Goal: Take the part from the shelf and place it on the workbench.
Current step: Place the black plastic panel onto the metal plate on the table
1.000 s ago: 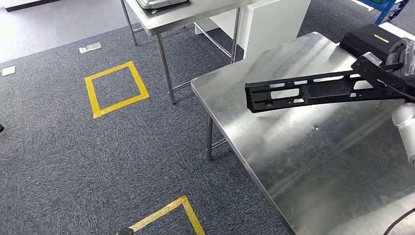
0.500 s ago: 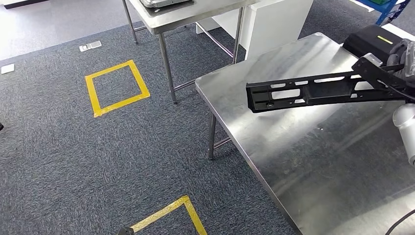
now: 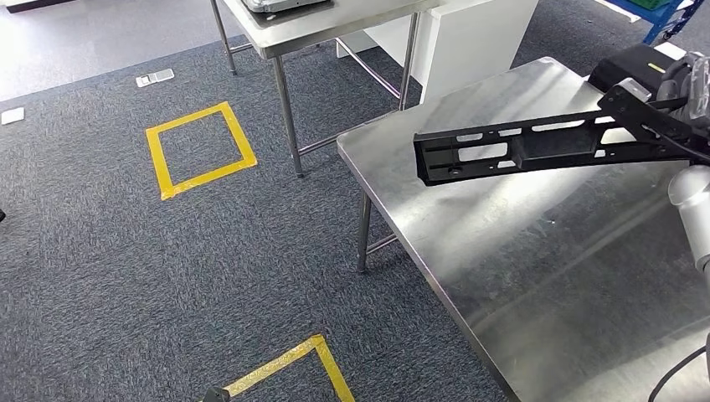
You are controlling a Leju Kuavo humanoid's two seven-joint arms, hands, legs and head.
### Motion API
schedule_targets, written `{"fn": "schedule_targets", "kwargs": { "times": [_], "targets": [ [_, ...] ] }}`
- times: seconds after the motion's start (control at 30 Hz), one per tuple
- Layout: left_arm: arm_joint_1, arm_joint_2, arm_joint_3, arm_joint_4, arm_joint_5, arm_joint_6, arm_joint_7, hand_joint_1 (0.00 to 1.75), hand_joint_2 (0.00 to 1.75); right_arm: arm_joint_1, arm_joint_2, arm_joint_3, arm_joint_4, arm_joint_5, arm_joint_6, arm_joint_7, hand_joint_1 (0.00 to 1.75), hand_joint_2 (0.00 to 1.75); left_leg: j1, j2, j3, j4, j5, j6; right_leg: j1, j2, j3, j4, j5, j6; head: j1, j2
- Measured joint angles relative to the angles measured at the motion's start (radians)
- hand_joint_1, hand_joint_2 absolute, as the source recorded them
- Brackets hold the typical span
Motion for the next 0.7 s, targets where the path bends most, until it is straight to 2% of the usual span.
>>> {"fn": "schedule_targets", "kwargs": {
  "times": [0.07, 0.17, 0.23, 0.27, 0.33, 0.37, 0.4, 0.43, 0.5, 0.53, 0.57, 0.6, 0.63, 0.7],
  "targets": [
    [0.000, 0.000, 0.000, 0.000, 0.000, 0.000, 0.000, 0.00, 1.75, -0.006, 0.002, 0.000, 0.000, 0.004, 0.007, 0.001, 1.75, 1.75, -0.001, 0.000, 0.000, 0.002, -0.002, 0.004, -0.005, 0.000, 0.000, -0.002, 0.001, 0.002, 0.000, 0.000],
    [-0.002, -0.002, 0.000, 0.000, 0.000, 0.000, 0.000, 0.00, 1.75, -0.019, 0.002, 0.000, 0.000, 0.011, 0.016, 0.003, 1.75, 1.75, 0.003, 0.002, 0.010, -0.016, 0.005, 0.013, -0.003, 0.000, 0.003, -0.009, 0.002, 0.007, 0.000, 0.000],
    [-0.003, -0.004, 0.000, -0.001, 0.000, 0.000, 0.000, 0.00, 1.75, -0.023, 0.000, 0.000, 0.000, 0.015, 0.019, 0.004, 1.75, 1.75, 0.010, 0.006, 0.026, -0.040, 0.015, 0.021, -0.001, -0.001, -0.005, 0.016, -0.014, 0.005, 0.000, 0.000],
    [-0.005, -0.006, 0.000, -0.001, 0.000, 0.000, 0.000, 0.00, 1.75, -0.025, -0.001, 0.000, 0.000, 0.015, 0.022, 0.005, 1.75, 1.75, 0.013, 0.008, 0.033, -0.048, 0.019, 0.024, -0.002, -0.002, -0.021, 0.053, -0.034, 0.001, 0.001, 0.000],
    [-0.008, -0.009, 0.001, -0.001, 0.000, 0.000, 0.001, 0.00, 1.75, -0.031, -0.003, 0.000, 0.000, 0.016, 0.028, 0.007, 1.75, 1.75, 0.015, 0.010, 0.036, -0.053, 0.022, 0.027, -0.003, -0.002, -0.075, 0.170, -0.084, -0.003, 0.001, 0.000],
    [-0.009, -0.011, 0.001, -0.001, 0.000, 0.000, 0.001, 0.00, 1.75, -0.032, -0.004, 0.000, 0.001, 0.016, 0.030, 0.008, 1.75, 1.75, 0.016, 0.011, 0.036, -0.053, 0.022, 0.027, -0.005, -0.002, -0.099, 0.220, -0.101, 0.000, 0.001, 0.000],
    [-0.009, -0.013, 0.001, -0.001, 0.000, 0.000, 0.001, 0.00, 1.75, -0.032, -0.005, 0.000, 0.002, 0.016, 0.031, 0.008, 1.75, 1.75, 0.017, 0.012, 0.035, -0.052, 0.021, 0.025, -0.007, -0.002, -0.109, 0.242, -0.105, 0.006, 0.001, 0.000],
    [-0.009, -0.014, 0.001, -0.001, 0.000, 0.000, 0.001, 0.00, 1.75, -0.031, -0.005, 0.000, 0.002, 0.017, 0.032, 0.008, 1.75, 1.75, 0.019, 0.012, 0.035, -0.051, 0.021, 0.022, -0.012, -0.003, -0.100, 0.224, -0.093, 0.017, 0.000, 0.000],
    [-0.009, -0.015, 0.001, -0.001, 0.000, -0.001, 0.001, 0.00, 1.75, -0.032, -0.006, 0.000, 0.003, 0.018, 0.032, 0.008, 1.75, 1.75, 0.025, 0.014, 0.035, -0.046, 0.018, 0.009, -0.023, -0.013, -0.035, 0.098, -0.045, 0.041, 0.001, 0.000],
    [-0.009, -0.016, 0.001, -0.001, 0.000, -0.001, 0.001, 0.00, 1.75, -0.033, -0.006, 0.000, 0.004, 0.019, 0.032, 0.009, 1.75, 1.75, 0.025, 0.015, 0.033, -0.041, 0.015, 0.001, -0.022, -0.018, -0.002, 0.037, -0.023, 0.047, 0.002, 0.000],
    [-0.009, -0.016, 0.001, -0.001, 0.000, -0.001, 0.001, 0.00, 1.75, -0.034, -0.005, 0.001, 0.004, 0.019, 0.032, 0.009, 1.75, 1.75, 0.024, 0.015, 0.032, -0.037, 0.013, -0.007, -0.021, -0.020, 0.020, -0.003, -0.010, 0.045, 0.000, 0.000],
    [-0.009, -0.016, 0.001, -0.001, 0.000, -0.001, 0.001, 0.00, 1.75, -0.035, -0.005, 0.001, 0.004, 0.019, 0.032, 0.011, 1.75, 1.75, 0.022, 0.016, 0.031, -0.034, 0.012, -0.013, -0.018, -0.020, 0.028, -0.019, -0.005, 0.037, -0.002, 0.000],
    [-0.009, -0.017, 0.001, -0.001, 0.000, -0.001, 0.001, 0.00, 1.75, -0.035, -0.004, 0.001, 0.005, 0.020, 0.032, 0.012, 1.75, 1.75, 0.021, 0.017, 0.031, -0.033, 0.012, -0.017, -0.014, -0.013, 0.029, -0.018, -0.003, 0.026, -0.004, 0.000],
    [-0.009, -0.018, 0.001, -0.001, 0.000, -0.001, 0.001, 0.00, 1.75, -0.034, -0.002, 0.001, 0.005, 0.021, 0.032, 0.013, 1.75, 1.75, 0.024, 0.019, 0.028, -0.028, 0.007, -0.022, -0.018, -0.006, 0.028, -0.016, 0.000, 0.010, -0.007, 0.000]
  ]
}}
